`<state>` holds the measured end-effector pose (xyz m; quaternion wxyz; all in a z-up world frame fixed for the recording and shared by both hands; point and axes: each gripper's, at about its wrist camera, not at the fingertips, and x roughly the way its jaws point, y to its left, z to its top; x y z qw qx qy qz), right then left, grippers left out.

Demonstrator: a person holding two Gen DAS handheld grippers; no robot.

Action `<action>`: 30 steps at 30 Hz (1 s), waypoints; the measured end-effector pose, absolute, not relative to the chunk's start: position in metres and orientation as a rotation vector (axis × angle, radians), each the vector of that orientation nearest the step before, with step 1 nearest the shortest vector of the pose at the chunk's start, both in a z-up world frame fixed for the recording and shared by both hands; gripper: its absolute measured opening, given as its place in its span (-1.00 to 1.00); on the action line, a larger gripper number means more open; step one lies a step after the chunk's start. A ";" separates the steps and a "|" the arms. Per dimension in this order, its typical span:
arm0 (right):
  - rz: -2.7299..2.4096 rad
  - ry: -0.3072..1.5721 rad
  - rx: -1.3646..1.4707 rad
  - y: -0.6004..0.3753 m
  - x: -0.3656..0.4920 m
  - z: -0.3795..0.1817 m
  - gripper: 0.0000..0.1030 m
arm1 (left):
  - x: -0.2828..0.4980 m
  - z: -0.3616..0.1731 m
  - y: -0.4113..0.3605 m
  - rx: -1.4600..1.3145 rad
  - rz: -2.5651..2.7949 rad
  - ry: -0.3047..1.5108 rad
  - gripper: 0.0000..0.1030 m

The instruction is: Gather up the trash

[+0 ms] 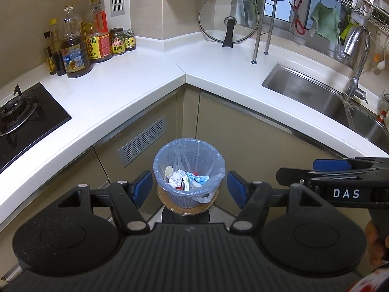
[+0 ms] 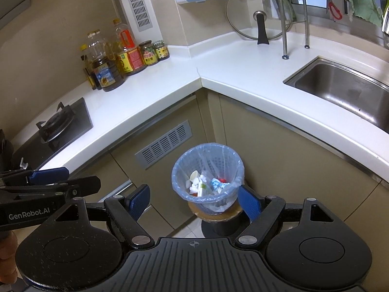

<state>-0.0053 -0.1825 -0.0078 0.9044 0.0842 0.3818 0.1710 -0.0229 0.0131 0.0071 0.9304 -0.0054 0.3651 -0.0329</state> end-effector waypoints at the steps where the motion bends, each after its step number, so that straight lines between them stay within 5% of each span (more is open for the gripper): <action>1: 0.352 0.788 0.174 -0.183 -0.005 -0.008 0.54 | -0.024 0.007 0.012 -0.011 -0.066 0.746 0.28; 30: 0.344 0.782 0.178 -0.185 -0.006 -0.006 0.54 | -0.025 0.007 0.009 -0.013 -0.072 0.743 0.28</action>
